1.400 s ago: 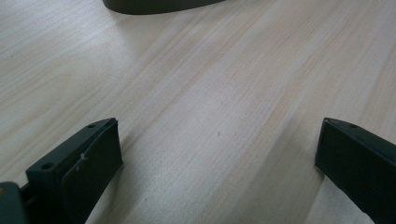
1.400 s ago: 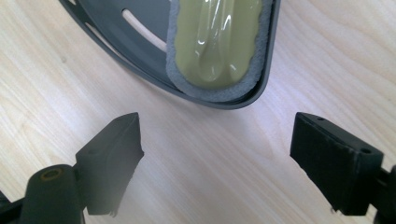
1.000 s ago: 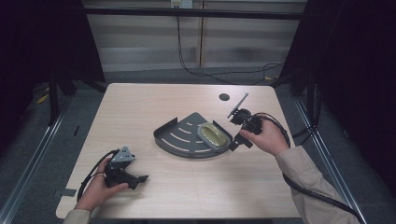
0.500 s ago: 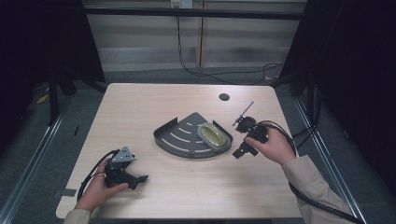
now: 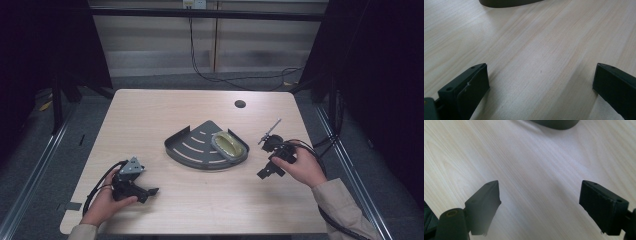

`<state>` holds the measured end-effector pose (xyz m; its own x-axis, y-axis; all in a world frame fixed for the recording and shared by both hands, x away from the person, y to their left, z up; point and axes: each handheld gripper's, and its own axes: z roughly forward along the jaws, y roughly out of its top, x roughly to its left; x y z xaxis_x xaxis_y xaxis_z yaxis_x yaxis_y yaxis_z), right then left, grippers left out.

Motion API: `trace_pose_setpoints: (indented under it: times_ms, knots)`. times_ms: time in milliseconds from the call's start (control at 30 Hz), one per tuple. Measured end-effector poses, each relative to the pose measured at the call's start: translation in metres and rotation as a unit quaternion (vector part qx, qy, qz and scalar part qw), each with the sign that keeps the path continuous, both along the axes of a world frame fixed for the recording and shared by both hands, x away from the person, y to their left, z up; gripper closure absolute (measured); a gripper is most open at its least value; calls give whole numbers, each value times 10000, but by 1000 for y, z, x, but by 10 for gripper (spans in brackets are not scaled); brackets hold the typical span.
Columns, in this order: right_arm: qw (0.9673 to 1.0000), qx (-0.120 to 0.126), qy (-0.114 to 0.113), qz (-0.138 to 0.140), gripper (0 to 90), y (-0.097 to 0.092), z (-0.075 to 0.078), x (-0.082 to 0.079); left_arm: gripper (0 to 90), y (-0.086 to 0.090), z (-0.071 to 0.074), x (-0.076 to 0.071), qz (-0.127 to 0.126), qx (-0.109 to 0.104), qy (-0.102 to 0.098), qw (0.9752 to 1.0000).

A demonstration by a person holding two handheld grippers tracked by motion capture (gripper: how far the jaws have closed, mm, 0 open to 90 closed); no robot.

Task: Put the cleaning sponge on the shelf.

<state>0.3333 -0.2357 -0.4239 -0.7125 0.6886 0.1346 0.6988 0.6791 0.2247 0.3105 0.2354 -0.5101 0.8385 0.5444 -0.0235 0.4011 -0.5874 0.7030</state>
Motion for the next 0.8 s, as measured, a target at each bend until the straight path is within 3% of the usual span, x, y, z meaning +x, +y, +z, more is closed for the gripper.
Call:
trace_pose_setpoints:
  times_ms: [633, 800]
  knots:
    - [9998, 89, 61, -135, 165, -17, -31, -23, 0, 0, 0, 0, 0, -1, 0, 10000]
    - [10000, 36, -20, -89, 165, -18, -39, -27, 0, 0, 0, 0, 0, -1, -1, 10000]
